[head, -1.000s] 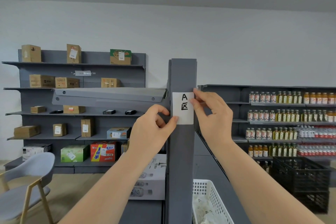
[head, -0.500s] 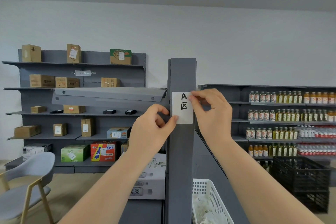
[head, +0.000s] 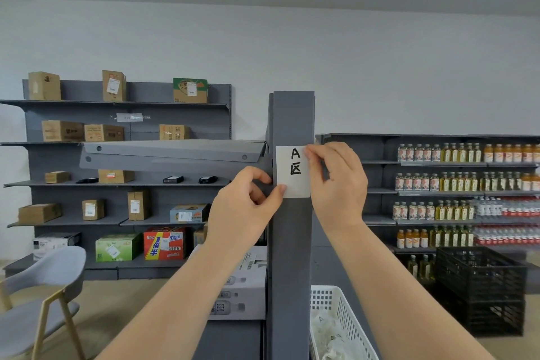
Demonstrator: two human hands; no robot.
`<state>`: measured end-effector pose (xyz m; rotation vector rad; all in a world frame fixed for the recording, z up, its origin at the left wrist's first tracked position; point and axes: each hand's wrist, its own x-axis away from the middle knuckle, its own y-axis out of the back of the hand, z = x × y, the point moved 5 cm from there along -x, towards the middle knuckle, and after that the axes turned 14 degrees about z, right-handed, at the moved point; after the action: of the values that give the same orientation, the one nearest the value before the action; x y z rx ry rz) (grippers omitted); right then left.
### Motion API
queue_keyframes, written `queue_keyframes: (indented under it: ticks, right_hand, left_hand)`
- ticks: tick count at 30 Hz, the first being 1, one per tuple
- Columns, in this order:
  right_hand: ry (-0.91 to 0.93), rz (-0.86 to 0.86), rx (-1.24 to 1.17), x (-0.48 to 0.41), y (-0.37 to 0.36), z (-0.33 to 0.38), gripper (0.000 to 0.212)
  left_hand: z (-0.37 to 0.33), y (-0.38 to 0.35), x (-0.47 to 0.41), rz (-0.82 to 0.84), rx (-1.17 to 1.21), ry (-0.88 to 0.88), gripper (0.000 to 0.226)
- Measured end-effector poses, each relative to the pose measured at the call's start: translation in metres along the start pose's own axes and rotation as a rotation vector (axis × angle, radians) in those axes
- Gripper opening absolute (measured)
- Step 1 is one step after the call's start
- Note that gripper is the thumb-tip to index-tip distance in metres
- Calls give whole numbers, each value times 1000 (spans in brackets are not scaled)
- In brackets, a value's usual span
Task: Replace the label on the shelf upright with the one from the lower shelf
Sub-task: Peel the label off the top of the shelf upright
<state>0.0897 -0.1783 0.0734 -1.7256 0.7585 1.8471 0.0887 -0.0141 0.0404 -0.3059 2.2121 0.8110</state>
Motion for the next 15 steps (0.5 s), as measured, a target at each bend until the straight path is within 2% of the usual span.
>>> queue_keyframes:
  ticks: [15]
  right_hand:
    - [25,7,-81,0,-2,-2,8]
  left_hand:
    - [-1,0,2,-16,-4,-15,19]
